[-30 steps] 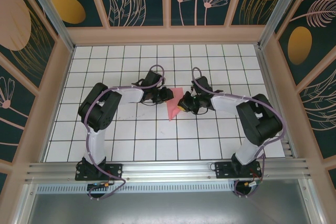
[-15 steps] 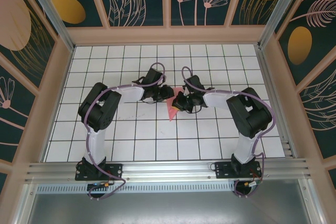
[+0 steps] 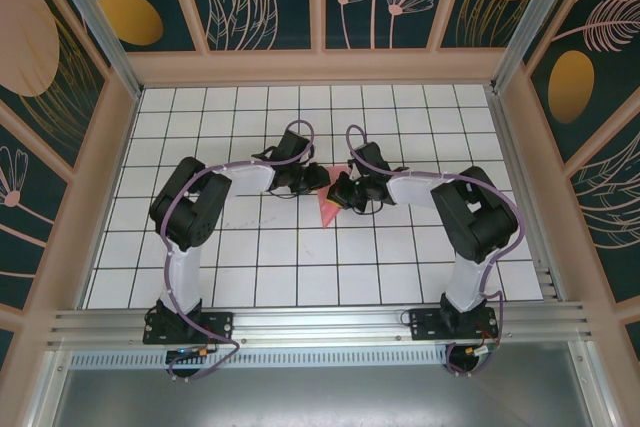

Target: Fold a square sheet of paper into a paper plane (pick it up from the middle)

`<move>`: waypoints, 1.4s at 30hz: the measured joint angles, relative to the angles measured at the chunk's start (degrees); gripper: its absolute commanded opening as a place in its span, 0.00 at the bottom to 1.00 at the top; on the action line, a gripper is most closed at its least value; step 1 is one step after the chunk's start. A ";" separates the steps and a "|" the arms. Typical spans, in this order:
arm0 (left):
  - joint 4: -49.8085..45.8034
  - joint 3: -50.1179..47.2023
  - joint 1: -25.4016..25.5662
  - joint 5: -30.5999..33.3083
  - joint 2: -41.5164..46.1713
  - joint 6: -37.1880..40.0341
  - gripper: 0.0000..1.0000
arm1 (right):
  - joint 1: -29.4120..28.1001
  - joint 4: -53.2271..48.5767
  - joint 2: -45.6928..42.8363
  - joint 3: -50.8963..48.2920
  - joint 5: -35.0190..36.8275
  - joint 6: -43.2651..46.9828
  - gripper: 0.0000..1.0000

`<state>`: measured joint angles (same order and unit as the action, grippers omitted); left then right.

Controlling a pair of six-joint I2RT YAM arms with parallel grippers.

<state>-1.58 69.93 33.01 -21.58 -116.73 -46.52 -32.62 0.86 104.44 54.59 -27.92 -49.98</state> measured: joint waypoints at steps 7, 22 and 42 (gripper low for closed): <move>-0.04 0.00 0.00 0.00 -0.33 0.02 0.28 | 0.00 -0.02 1.14 0.00 -0.04 0.20 0.01; -0.04 0.00 0.00 -0.02 -0.35 0.00 0.28 | 0.00 0.59 2.25 0.02 -0.35 0.44 0.01; -0.04 0.00 0.00 -0.02 -0.35 0.00 0.28 | 0.24 2.36 2.97 0.02 -0.68 0.59 0.01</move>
<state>-1.63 69.93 33.01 -21.61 -117.08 -46.52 -32.38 3.22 107.42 54.61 -28.60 -49.39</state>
